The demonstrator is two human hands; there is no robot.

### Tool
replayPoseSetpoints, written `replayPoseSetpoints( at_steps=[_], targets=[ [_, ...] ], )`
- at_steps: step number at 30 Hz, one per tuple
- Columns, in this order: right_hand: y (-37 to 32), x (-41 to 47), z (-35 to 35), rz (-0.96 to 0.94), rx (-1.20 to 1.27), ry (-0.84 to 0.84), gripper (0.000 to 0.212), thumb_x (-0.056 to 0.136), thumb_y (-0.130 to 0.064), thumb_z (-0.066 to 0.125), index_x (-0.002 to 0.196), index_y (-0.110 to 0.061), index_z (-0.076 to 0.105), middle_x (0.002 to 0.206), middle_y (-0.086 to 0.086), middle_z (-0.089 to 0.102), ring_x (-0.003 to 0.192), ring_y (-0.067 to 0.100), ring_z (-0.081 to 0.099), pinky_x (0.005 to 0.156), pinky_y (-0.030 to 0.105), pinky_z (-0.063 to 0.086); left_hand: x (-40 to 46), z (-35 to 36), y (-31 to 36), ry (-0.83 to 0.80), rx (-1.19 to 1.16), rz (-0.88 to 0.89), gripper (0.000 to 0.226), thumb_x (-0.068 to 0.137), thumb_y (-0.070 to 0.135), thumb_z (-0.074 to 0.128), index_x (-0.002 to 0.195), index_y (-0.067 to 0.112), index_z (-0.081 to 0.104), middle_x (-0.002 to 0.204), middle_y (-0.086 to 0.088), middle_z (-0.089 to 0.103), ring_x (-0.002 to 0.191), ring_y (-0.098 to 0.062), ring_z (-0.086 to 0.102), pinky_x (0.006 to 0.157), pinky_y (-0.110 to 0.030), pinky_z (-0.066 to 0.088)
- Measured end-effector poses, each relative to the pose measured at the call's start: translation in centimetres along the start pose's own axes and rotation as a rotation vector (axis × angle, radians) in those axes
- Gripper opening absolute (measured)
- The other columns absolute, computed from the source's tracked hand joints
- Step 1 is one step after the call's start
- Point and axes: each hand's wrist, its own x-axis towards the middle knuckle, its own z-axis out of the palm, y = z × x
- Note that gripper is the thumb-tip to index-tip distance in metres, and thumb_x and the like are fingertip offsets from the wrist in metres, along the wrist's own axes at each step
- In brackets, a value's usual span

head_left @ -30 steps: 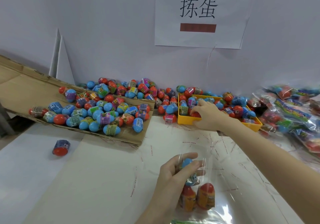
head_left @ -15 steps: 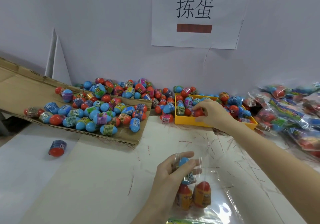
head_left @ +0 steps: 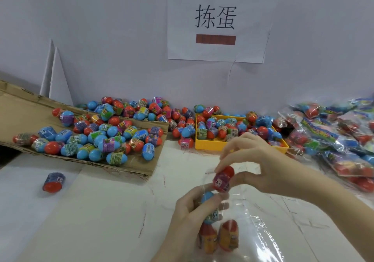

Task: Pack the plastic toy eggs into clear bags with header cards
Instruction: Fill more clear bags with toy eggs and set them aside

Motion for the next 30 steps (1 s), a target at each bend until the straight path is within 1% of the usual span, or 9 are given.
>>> replayPoseSetpoints(
  at_steps=[5,7,10,14,18,22,25,28,30],
  targets=[
    [-0.8,-0.4,-0.4,0.026,-0.012,-0.157,0.031,0.084,-0.027,0.062,0.101,-0.051,0.052,0.104,-0.03,0.05,0.101,-0.002,0.034,0.091,0.019,0.029,-0.2,0.2,0.2,0.055,-0.029,0.032,0.015,0.069,0.009,0.068,0.081,0.017,0.072,0.075,-0.006,0.074,0.072,-0.022,0.071,0.058,-0.025,0.056],
    [-0.9,-0.7,-0.3,0.042,-0.025,-0.2,0.033,0.086,-0.027,0.061,0.11,-0.049,0.054,0.105,-0.031,0.045,0.103,-0.003,0.031,0.093,0.021,0.031,-0.3,0.1,0.2,0.07,0.004,0.029,0.019,0.072,0.001,0.072,0.074,0.019,0.075,0.074,-0.007,0.073,0.071,-0.021,0.07,0.057,-0.025,0.056],
    [-0.8,-1.2,-0.4,0.017,-0.061,-0.201,0.027,0.087,-0.03,0.058,0.11,-0.044,0.058,0.107,-0.031,0.048,0.105,-0.004,0.031,0.094,0.022,0.028,-0.3,0.0,0.2,0.064,0.027,0.023,0.02,0.077,0.0,0.066,0.083,0.018,0.071,0.07,-0.004,0.073,0.065,-0.016,0.07,0.055,-0.023,0.055],
    [-0.9,-1.3,-0.1,0.007,-0.041,-0.202,0.025,0.084,-0.051,0.052,0.097,-0.035,0.067,0.102,-0.03,0.053,0.104,-0.008,0.032,0.094,0.024,0.021,-0.1,-0.1,-0.1,0.045,0.037,0.027,0.018,0.074,0.012,0.064,0.088,0.02,0.07,0.084,-0.002,0.075,0.083,-0.019,0.071,0.07,-0.027,0.058],
    [-0.7,-1.4,0.9,0.032,-0.042,-0.209,0.047,0.071,-0.072,0.047,0.097,-0.037,0.065,0.102,-0.028,0.053,0.102,-0.007,0.024,0.085,0.019,0.02,-0.2,-0.1,0.0,0.086,-0.01,0.024,0.017,0.078,0.009,0.06,0.08,0.02,0.073,0.083,-0.005,0.075,0.08,-0.019,0.071,0.06,-0.019,0.054],
    [-0.2,-1.6,1.7,0.104,-0.04,-0.135,0.032,0.077,-0.061,0.052,0.096,-0.039,0.066,0.098,-0.028,0.049,0.102,-0.009,0.018,0.081,0.018,0.022,-0.2,0.0,0.1,0.119,-0.005,-0.008,0.026,0.084,0.005,0.057,0.074,0.021,0.075,0.083,-0.009,0.074,0.081,-0.024,0.07,0.06,-0.023,0.056],
    [-0.4,-1.5,1.9,0.107,-0.033,-0.069,0.045,0.07,-0.07,0.041,0.093,-0.041,0.067,0.09,-0.032,0.05,0.102,-0.01,0.024,0.082,0.023,0.025,-0.3,0.1,0.3,0.134,-0.016,-0.004,0.026,0.083,0.002,0.057,0.073,0.018,0.075,0.078,-0.009,0.074,0.077,-0.022,0.07,0.056,-0.021,0.054],
    [-0.9,-1.2,2.1,0.089,0.005,0.265,0.041,0.069,-0.067,0.043,0.095,-0.043,0.063,0.092,-0.038,0.05,0.104,-0.005,0.041,0.087,0.03,0.027,-0.6,0.3,0.7,0.109,-0.058,-0.017,0.027,0.08,0.0,0.056,0.069,0.014,0.075,0.077,-0.012,0.074,0.072,-0.018,0.072,0.056,-0.021,0.055],
    [-1.2,-0.7,2.3,0.132,0.016,0.363,0.031,0.068,-0.064,0.047,0.098,-0.055,0.049,0.098,-0.04,0.045,0.105,-0.006,0.043,0.091,0.031,0.029,-0.9,0.5,0.9,0.085,-0.052,-0.039,0.032,0.082,-0.001,0.054,0.065,0.015,0.076,0.077,-0.011,0.074,0.072,-0.017,0.072,0.055,-0.02,0.055]
  ],
)
